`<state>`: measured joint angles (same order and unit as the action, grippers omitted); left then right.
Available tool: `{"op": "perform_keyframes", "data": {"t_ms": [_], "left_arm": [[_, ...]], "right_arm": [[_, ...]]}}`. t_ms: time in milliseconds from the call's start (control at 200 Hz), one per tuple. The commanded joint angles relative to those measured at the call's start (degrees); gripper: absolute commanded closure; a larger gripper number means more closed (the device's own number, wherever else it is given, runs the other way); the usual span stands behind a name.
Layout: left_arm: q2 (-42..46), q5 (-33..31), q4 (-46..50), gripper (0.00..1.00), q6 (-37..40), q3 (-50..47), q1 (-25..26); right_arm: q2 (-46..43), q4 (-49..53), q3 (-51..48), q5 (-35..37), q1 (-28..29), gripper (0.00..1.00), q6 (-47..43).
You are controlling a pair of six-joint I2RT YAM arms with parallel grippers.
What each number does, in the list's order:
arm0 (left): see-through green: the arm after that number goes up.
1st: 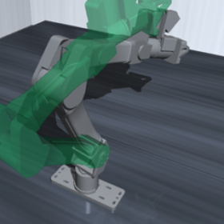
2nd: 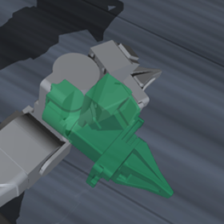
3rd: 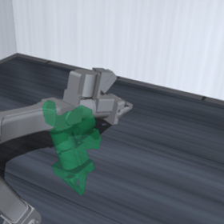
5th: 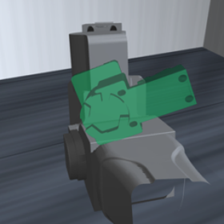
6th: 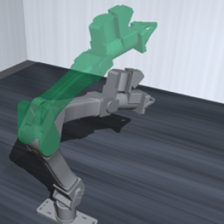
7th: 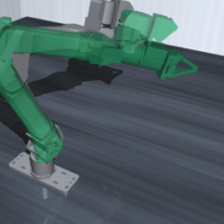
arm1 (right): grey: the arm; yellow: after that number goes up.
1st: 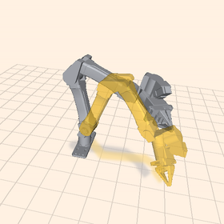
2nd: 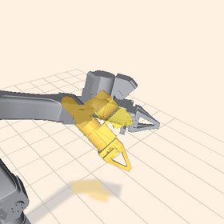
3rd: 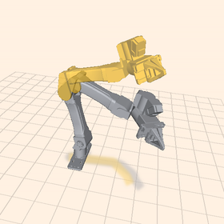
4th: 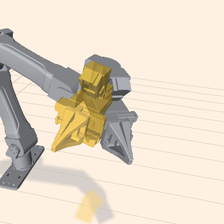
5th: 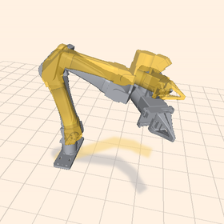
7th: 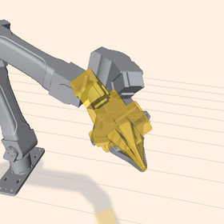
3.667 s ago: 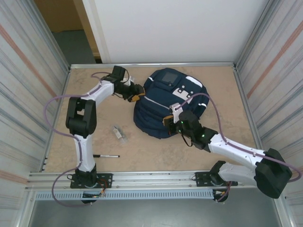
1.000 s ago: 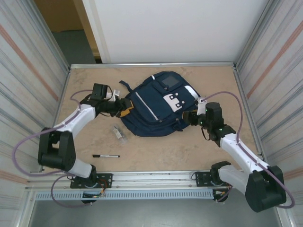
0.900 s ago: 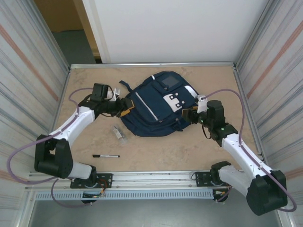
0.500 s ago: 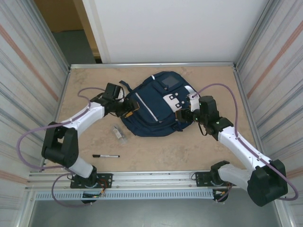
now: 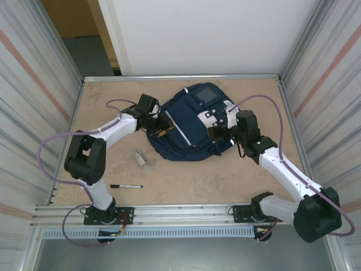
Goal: Pack the student bag
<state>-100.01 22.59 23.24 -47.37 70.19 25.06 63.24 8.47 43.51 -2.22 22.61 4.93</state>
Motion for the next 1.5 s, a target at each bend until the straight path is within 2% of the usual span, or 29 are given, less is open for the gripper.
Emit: {"op": "perform_keyframes", "data": {"t_ms": [0,80,130,160,261,311,481,596,707,872,957,1047,1087,1127,1198,1358,1493], "left_arm": [[5.10,-3.50,3.88,0.51,-0.26,1.67,1.72],[9.59,-9.40,4.49,0.50,0.04,1.08,3.70],[10.61,-10.36,5.44,0.50,0.65,1.91,3.99],[10.39,-10.51,6.42,0.50,1.07,2.85,3.94],[8.12,-12.45,8.00,0.50,0.79,4.71,3.64],[6.87,-11.71,6.48,0.50,0.14,4.27,3.51],[2.67,-11.28,4.98,0.49,-0.66,3.89,3.49],[0.30,-8.72,4.15,0.48,-1.94,4.43,3.72],[-1.53,-11.00,4.13,0.48,-3.00,4.78,4.64],[-4.59,-8.49,1.97,0.48,-2.72,4.67,4.24],[-4.47,-7.69,-0.68,0.58,-2.79,3.99,4.27],[-3.32,-5.98,-0.77,0.79,-0.57,5.38,4.37],[-2.12,-6.71,0.81,0.90,2.07,6.51,4.70],[-0.76,-8.08,3.27,0.96,4.48,7.62,4.97],[1.41,-8.04,6.32,1.00,6.88,8.59,5.10],[3.90,-1.73,7.24,1.00,6.10,8.42,5.00],[5.21,0.82,7.56,1.00,4.99,7.95,5.36]], "right_arm": [[-1.90,-2.22,0.03,9.68,0.28,0.01,3.85],[-2.87,1.68,1.54,15.75,-0.63,0.01,10.01],[-3.03,7.25,3.23,16.86,-2.12,0.01,15.27],[-3.07,9.45,4.00,14.97,-3.65,0.01,17.74],[-2.95,10.51,4.63,0.74,-9.28,0.01,20.52],[-2.97,11.03,4.90,-2.33,-10.00,0.01,21.24],[-3.24,12.73,4.75,-2.39,-9.98,0.01,20.74],[-2.88,13.58,4.29,-3.84,-9.87,0.01,20.68],[-2.35,12.22,2.78,-5.03,-9.76,0.01,21.40],[-1.70,12.58,2.45,-6.31,-8.08,0.01,19.53],[0.65,15.19,3.42,-2.56,-5.06,0.02,17.51],[4.87,18.19,5.13,-5.71,-1.83,0.03,13.18],[6.67,18.95,5.82,-6.94,-0.38,0.05,11.65],[7.86,19.05,6.31,-7.92,1.09,0.08,9.55],[8.65,17.51,6.29,-9.12,3.82,0.10,5.86],[10.36,9.47,3.90,-17.52,5.34,0.10,1.36],[13.19,6.97,3.82,-16.33,7.51,0.08,-1.78]]}}
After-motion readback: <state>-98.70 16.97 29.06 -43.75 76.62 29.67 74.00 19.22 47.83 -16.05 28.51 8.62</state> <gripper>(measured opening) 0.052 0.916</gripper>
